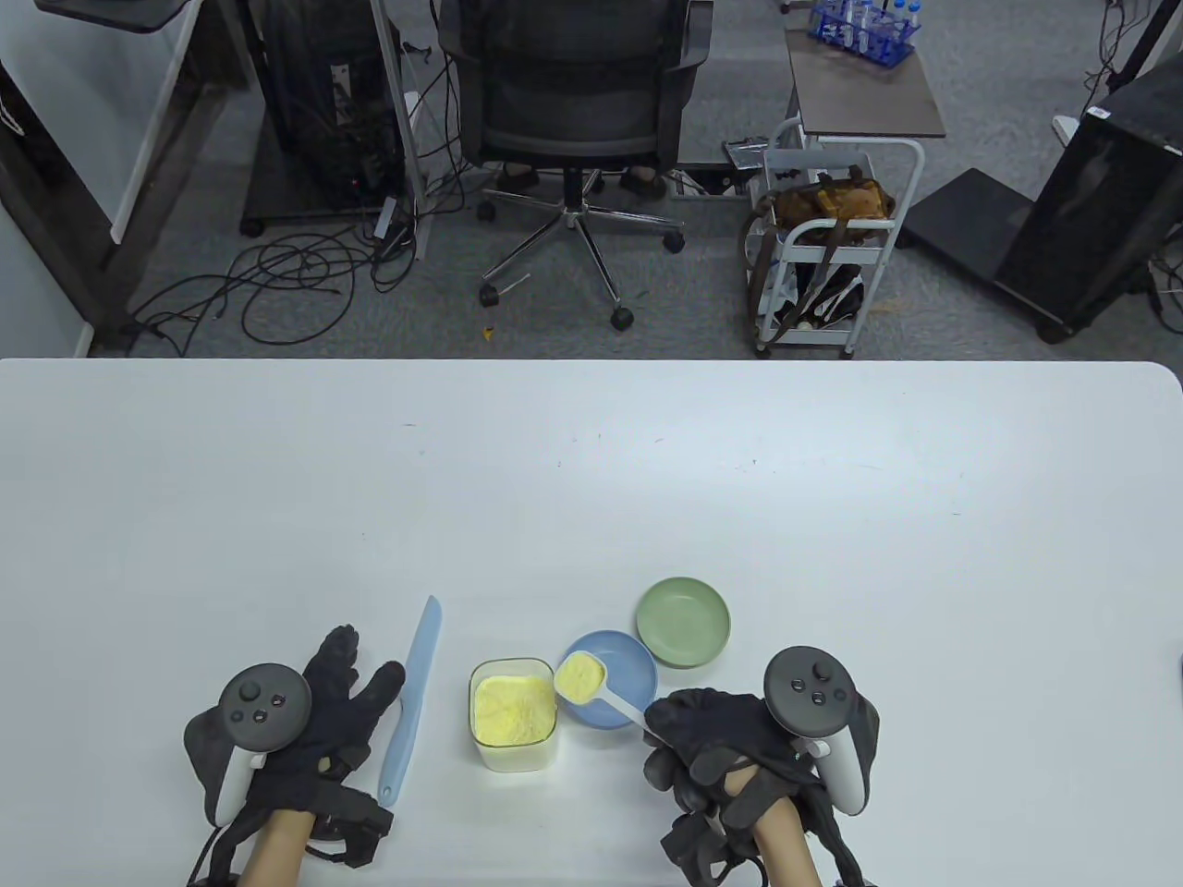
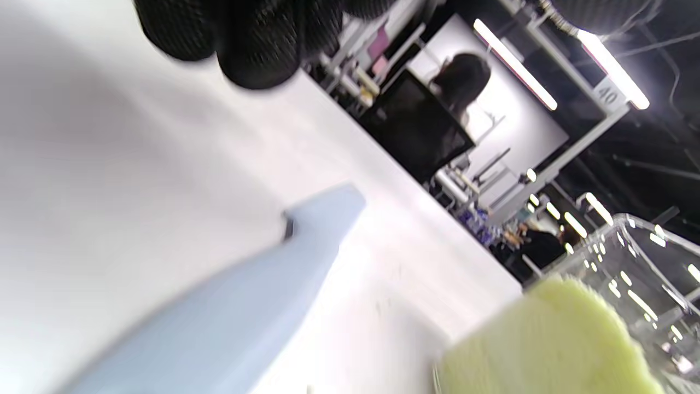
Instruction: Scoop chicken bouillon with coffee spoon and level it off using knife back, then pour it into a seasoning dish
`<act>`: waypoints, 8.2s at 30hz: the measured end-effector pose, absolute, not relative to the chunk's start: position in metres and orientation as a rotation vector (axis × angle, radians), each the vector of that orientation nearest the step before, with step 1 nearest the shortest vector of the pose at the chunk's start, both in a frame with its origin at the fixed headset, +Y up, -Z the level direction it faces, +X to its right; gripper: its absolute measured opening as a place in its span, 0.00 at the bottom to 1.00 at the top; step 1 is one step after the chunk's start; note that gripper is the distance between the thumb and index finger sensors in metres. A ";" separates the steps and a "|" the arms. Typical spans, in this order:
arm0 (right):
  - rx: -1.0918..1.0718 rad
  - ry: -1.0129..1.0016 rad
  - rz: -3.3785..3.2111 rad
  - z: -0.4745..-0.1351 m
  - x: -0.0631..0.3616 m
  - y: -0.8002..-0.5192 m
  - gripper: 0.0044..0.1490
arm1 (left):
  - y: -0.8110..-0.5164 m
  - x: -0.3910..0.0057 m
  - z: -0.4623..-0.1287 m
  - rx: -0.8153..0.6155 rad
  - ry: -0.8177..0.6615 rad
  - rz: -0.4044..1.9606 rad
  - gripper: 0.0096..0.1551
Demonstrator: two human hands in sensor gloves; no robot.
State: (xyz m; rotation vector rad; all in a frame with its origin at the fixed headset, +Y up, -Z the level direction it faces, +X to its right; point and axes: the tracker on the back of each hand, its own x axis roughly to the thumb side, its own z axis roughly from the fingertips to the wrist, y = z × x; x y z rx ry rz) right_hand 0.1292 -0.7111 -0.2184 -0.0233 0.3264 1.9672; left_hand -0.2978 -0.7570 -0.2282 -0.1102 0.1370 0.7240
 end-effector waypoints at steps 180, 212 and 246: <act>0.113 0.536 1.599 -0.239 0.072 -0.726 0.24 | -0.713 -0.237 -0.208 -0.432 -0.390 0.863 0.27; 0.129 0.477 1.560 -0.229 0.086 -0.723 0.24 | -0.755 -0.293 -0.233 -0.403 0.132 0.707 0.27; -0.055 0.353 1.588 -0.231 0.166 -0.761 0.30 | -0.762 -0.281 -0.223 -0.135 0.164 0.530 0.56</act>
